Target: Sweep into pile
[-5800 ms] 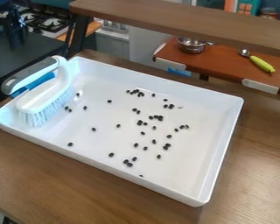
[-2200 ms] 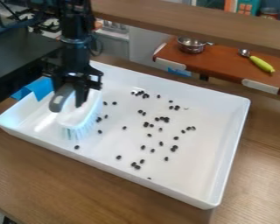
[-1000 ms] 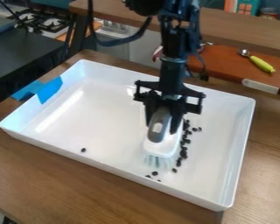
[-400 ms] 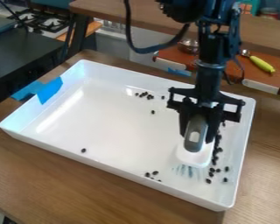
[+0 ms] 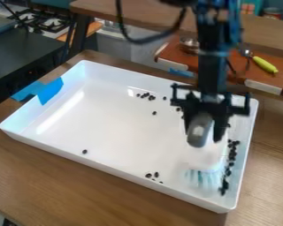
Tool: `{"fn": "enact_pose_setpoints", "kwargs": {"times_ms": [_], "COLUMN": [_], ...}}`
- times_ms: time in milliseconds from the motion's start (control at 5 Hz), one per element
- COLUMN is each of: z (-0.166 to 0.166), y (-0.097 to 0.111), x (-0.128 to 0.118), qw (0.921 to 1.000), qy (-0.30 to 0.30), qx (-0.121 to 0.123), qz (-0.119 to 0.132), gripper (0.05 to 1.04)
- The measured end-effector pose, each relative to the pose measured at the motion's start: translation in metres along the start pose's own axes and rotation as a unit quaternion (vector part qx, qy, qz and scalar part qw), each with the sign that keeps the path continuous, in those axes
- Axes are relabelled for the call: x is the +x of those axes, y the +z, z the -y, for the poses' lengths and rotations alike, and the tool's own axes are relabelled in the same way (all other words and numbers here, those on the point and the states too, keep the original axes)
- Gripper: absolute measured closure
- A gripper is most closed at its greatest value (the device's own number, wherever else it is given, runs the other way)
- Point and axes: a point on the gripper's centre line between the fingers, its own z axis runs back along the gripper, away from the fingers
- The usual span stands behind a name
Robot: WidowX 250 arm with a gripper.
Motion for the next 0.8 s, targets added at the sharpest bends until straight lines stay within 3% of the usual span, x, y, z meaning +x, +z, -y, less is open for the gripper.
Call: {"fn": "enact_pose_setpoints", "kwargs": {"times_ms": [200,400,600,800], "z": [-0.04,-0.074,-0.111,-0.146], "y": [0.038,0.053,0.056,0.044], "x": [-0.002,-0.003,0.002,0.002], "qw": [0.9992,0.9992,0.999,0.999], "qy": [0.018,0.013,0.017,0.014], "qx": [-0.033,-0.032,-0.019,0.009], "qz": [0.015,0.019,0.036,0.042], "gripper": [0.589,0.589,0.589,0.589]}}
